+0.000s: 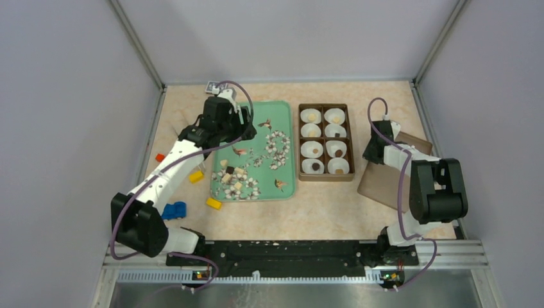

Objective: Pack the chocolate

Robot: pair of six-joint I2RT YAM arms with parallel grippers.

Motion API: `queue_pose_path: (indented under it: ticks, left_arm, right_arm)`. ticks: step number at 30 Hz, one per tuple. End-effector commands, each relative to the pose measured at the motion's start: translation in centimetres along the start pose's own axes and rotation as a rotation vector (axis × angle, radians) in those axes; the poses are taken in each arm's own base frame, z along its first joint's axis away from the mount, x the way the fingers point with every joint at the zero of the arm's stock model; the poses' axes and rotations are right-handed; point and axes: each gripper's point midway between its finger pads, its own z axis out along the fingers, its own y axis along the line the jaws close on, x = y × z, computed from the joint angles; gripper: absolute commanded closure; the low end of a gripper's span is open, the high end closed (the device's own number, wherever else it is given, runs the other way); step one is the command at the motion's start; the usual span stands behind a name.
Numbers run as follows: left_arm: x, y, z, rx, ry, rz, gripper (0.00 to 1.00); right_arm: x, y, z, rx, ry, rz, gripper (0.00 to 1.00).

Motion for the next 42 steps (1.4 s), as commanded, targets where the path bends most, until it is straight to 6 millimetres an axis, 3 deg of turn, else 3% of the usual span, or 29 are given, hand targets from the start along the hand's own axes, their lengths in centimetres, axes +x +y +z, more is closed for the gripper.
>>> queue_pose_path:
  ticks: [1,7,8,10,13,18,29,42]
  left_arm:
    - [-1.1,-2.0,-0.1,0.087,-0.03,-0.01,0.23]
    - [-0.9,-2.5,-0.2,0.116,-0.023,-0.011,0.23]
    - [-0.9,-2.6,-0.2,0.12,-0.024,-0.011,0.23]
    - [-0.9,-2.8,0.0,0.133,-0.018,-0.007,0.23]
    - [-1.2,-3.4,0.0,0.159,-0.013,-0.003,0.23]
    - [-1.9,-4.7,0.1,0.209,-0.005,0.013,0.16]
    - [-3.9,-6.2,-0.3,0.258,-0.031,0.038,0.15]
    - [-4.6,-7.1,-0.8,0.308,-0.057,0.074,0.11]
  right_arm:
    - [-0.2,-1.2,-0.1,0.058,-0.002,-0.003,1.0]
    - [0.3,-1.8,0.2,0.088,0.011,-0.011,0.82]
    - [0.3,-1.8,0.2,0.088,0.013,-0.012,0.84]
    - [0.0,-1.7,0.0,0.086,0.011,-0.011,1.0]
    - [-1.0,-1.7,-1.0,0.084,-0.023,-0.001,1.0]
    - [-3.3,-1.2,-3.7,0.041,-0.093,0.029,1.0]
    - [-7.5,-1.2,-10.9,-0.038,-0.249,0.081,1.0]
    - [-12.3,0.6,-18.6,-0.183,-0.371,0.101,1.0]
